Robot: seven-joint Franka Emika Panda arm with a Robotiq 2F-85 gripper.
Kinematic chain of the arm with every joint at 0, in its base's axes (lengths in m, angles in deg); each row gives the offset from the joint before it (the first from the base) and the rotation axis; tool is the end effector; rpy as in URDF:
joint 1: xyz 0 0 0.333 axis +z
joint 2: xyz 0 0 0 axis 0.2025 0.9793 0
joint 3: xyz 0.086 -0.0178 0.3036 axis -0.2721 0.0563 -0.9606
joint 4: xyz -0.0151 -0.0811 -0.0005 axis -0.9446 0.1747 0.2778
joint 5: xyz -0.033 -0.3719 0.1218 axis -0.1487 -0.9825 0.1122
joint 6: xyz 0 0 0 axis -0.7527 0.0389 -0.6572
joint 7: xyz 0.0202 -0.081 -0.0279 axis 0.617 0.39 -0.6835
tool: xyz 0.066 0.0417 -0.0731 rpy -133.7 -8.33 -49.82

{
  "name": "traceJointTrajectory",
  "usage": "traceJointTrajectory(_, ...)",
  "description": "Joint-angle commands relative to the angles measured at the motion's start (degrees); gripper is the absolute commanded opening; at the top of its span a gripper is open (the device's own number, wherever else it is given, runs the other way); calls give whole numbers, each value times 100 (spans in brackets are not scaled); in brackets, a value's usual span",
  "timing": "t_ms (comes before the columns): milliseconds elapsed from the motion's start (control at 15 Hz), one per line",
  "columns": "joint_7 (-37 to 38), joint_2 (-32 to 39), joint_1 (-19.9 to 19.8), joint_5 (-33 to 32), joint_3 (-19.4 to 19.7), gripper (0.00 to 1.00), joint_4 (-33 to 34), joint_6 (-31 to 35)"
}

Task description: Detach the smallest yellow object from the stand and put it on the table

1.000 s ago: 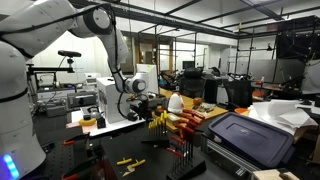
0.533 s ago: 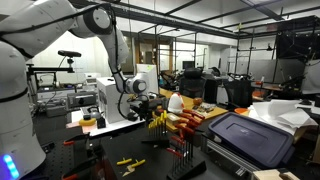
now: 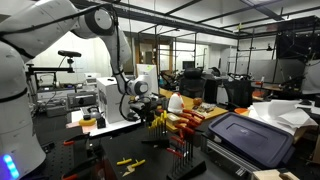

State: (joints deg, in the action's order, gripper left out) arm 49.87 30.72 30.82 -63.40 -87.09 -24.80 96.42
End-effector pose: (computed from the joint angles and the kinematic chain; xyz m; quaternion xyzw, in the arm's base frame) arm 0.5822 0.1854 0.0681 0.9952 0.0911 -0.0056 0.0361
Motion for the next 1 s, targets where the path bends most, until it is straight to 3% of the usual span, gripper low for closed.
traceJointTrajectory(0,-318,31,-251,-11,-169,100,34,-18)
traceJointTrajectory(333,-759,81,-561,48,-435,100,100,-10)
traceJointTrajectory(933,-1135,104,-783,133,-803,100,122,-152)
